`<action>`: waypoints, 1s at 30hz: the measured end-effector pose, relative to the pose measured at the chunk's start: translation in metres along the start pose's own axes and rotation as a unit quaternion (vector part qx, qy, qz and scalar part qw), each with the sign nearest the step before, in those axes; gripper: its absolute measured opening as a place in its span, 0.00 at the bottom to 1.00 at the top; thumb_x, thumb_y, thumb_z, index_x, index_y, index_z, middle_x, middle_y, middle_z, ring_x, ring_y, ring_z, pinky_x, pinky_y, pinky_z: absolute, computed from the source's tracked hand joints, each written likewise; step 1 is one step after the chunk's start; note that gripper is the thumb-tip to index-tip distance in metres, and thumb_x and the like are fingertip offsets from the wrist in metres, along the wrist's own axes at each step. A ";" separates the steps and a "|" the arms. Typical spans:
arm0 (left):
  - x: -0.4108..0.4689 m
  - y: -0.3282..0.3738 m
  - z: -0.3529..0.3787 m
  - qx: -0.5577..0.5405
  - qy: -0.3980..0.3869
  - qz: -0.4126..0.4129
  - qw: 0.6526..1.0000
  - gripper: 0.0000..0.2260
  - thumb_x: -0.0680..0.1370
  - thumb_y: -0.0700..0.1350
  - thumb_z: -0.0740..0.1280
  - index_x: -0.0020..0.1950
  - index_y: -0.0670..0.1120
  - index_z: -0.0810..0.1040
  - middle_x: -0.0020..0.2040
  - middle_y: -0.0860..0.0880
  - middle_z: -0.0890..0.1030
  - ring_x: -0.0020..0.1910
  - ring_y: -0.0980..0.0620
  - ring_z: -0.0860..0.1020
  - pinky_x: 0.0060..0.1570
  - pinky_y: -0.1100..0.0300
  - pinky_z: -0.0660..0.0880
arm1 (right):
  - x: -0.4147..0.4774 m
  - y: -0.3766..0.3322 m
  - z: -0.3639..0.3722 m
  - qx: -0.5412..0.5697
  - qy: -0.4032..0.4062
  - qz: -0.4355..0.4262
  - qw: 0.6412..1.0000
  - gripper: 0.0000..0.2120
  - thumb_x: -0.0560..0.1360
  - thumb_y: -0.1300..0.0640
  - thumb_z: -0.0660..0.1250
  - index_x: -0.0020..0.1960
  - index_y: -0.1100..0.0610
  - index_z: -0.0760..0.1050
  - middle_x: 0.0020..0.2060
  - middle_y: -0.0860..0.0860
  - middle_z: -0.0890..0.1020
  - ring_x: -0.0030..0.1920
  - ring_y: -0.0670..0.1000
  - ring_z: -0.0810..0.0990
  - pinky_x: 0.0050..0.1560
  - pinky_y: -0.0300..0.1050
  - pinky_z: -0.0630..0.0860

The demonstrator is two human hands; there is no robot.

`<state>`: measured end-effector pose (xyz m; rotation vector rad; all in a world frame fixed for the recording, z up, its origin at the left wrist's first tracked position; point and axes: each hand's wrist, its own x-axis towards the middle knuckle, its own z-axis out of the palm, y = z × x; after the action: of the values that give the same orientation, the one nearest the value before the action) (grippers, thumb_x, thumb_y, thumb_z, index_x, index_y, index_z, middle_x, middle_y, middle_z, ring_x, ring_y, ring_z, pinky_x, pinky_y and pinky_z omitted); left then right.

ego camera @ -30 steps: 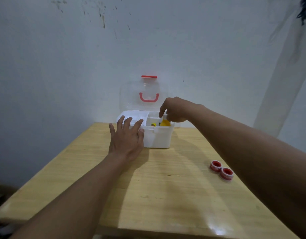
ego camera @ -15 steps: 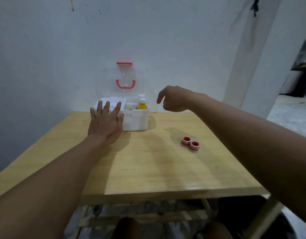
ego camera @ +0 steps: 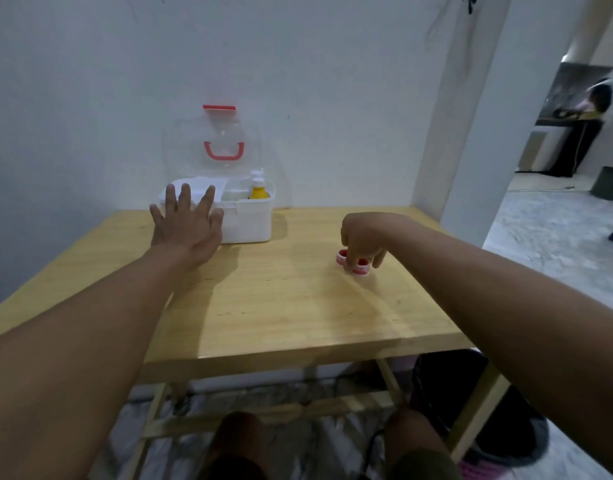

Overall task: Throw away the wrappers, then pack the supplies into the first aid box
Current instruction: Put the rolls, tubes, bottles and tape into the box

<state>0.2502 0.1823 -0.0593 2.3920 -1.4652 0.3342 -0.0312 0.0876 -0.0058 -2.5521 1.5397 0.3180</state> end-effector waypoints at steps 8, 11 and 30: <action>-0.003 -0.001 0.001 -0.008 -0.001 0.004 1.000 0.26 0.82 0.59 0.43 0.80 0.57 0.46 0.81 0.44 0.45 0.79 0.43 0.38 0.74 0.37 0.42 | 0.001 -0.007 0.004 0.006 0.048 -0.058 0.997 0.18 0.72 0.55 0.74 0.60 0.58 0.80 0.42 0.52 0.80 0.33 0.52 0.85 0.31 0.41 0.80; -0.005 -0.001 0.000 -0.018 0.012 0.008 1.000 0.25 0.82 0.58 0.43 0.80 0.57 0.48 0.81 0.44 0.48 0.79 0.44 0.40 0.74 0.37 0.43 | 0.001 -0.011 -0.002 0.014 0.060 -0.075 0.995 0.17 0.73 0.55 0.74 0.61 0.57 0.80 0.40 0.50 0.78 0.32 0.50 0.84 0.27 0.38 0.75; -0.011 -0.030 0.007 -0.069 0.088 0.019 0.994 0.25 0.83 0.55 0.46 0.80 0.52 0.51 0.81 0.47 0.53 0.80 0.49 0.46 0.77 0.45 0.45 | 0.058 -0.115 -0.126 0.086 0.142 -0.213 0.963 0.16 0.71 0.54 0.77 0.55 0.60 0.83 0.44 0.55 0.84 0.41 0.55 0.86 0.39 0.47 0.85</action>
<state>0.2723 0.2017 -0.0738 2.1701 -1.4067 0.4268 0.1102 0.0621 0.1030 -2.7783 0.9852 -0.2305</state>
